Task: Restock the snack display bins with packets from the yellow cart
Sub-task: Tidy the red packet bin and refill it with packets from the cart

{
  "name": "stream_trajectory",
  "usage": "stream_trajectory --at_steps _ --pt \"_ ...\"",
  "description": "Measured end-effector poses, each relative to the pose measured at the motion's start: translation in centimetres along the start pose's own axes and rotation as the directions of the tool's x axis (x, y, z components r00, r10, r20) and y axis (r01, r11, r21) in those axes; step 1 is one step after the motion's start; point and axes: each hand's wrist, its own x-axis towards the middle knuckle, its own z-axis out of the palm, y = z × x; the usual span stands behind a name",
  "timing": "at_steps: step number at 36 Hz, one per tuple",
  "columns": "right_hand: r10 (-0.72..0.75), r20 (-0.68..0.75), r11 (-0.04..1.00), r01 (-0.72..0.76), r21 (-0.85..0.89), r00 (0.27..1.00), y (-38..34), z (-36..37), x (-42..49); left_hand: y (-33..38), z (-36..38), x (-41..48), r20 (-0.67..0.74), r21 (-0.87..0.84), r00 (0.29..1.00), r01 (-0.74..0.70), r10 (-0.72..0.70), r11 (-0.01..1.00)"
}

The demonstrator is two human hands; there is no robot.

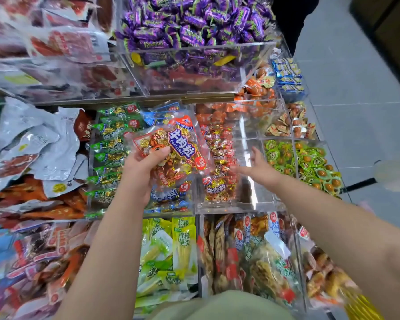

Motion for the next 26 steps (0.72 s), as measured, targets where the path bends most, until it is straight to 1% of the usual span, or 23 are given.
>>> stream_trajectory --at_steps 1,2,3,4,5,6,7,8,9,12,15,17,18,19,20,21,23,24,26 --pt "-0.100 -0.127 0.994 0.106 0.040 0.987 -1.1 0.0 -1.0 -0.1 0.2 -0.2 0.006 0.000 1.000 -0.003 0.003 1.000" --pt "-0.191 -0.228 0.976 0.209 0.058 0.955 -2.4 0.1 -2.1 -0.3 0.5 -0.3 0.014 -0.001 1.000 -0.003 0.003 1.000" --pt "-0.255 -0.266 0.957 0.283 0.070 0.930 -3.7 0.3 -3.2 -0.5 0.7 -0.5 0.023 0.001 1.000 -0.002 0.002 1.000" --pt "-0.294 -0.236 0.942 0.323 0.093 0.926 -4.9 0.6 -4.2 -0.8 1.0 -0.6 0.030 0.006 1.000 0.003 -0.003 1.000" --pt "-0.314 -0.159 0.934 0.335 0.126 0.936 -6.0 1.0 -5.2 -1.0 1.3 -0.8 0.037 0.014 0.999 0.009 -0.010 1.000" --pt "-0.329 -0.054 0.931 0.334 0.147 0.943 -6.7 1.6 -5.9 -1.3 1.5 -0.9 0.041 0.024 0.999 0.018 -0.019 1.000" --pt "-0.342 0.043 0.930 0.332 0.154 0.939 -7.4 2.2 -6.6 -1.5 1.8 -1.0 0.042 0.038 0.999 0.026 -0.027 0.999" --pt "-0.356 0.109 0.927 0.337 0.163 0.928 -7.7 2.8 -7.0 -1.7 2.1 -1.1 0.039 0.053 0.999 0.034 -0.036 0.998" --pt "-0.356 0.136 0.925 0.328 0.191 0.925 -7.9 3.3 -7.1 -1.8 2.4 -1.2 0.035 0.073 0.998 0.042 -0.045 0.996" --pt "-0.314 0.094 0.931 0.287 0.225 0.945 -7.9 3.1 -7.2 -1.8 3.0 -1.5 -0.004 0.162 0.998 0.058 -0.058 0.985" --pt "-0.279 -0.006 0.957 0.278 0.084 0.960 -7.5 1.1 -7.4 -1.4 2.9 -1.5 -0.119 0.128 0.991 0.070 -0.055 0.989" --pt "-0.306 -0.092 0.948 0.312 0.067 0.948 -6.8 -0.6 -7.4 -1.0 2.1 -1.3 -0.194 0.069 0.981 0.044 -0.030 0.997" --pt "-0.324 -0.132 0.943 0.330 0.031 0.937 -6.4 -1.3 -7.4 -0.9 1.6 -1.2 -0.227 0.046 0.974 0.026 -0.015 0.999" --pt "-0.338 -0.156 0.941 0.333 -0.060 0.928 -6.0 -1.9 -7.2 -0.8 1.1 -1.0 -0.254 0.029 0.967 0.008 -0.001 1.000" --pt "-0.345 -0.148 0.930 0.317 -0.186 0.927 -5.5 -2.3 -7.0 -0.8 0.6 -0.9 -0.280 0.025 0.960 -0.007 0.014 1.000" --pt "-0.349 -0.110 0.901 0.301 -0.311 0.931 -5.0 -2.3 -6.6 -0.6 0.3 -0.8 -0.302 0.025 0.953 -0.021 0.028 0.999" --pt "-0.352 0.042 0.806 0.325 -0.495 0.935 -4.2 -1.2 -5.8 -0.5 -0.2 -0.5 -0.326 0.017 0.944 -0.041 0.044 0.999" --pt "-0.352 0.134 0.722 0.359 -0.591 0.926 -3.8 -0.2 -5.3 -0.5 -0.3 -0.4 -0.330 0.009 0.943 -0.047 0.047 0.999" --pt "-0.337 0.274 0.480 0.415 -0.773 0.901 -3.0 2.0 -4.2 -0.5 -0.4 -0.2 -0.332 0.017 0.942 -0.047 0.050 0.999"
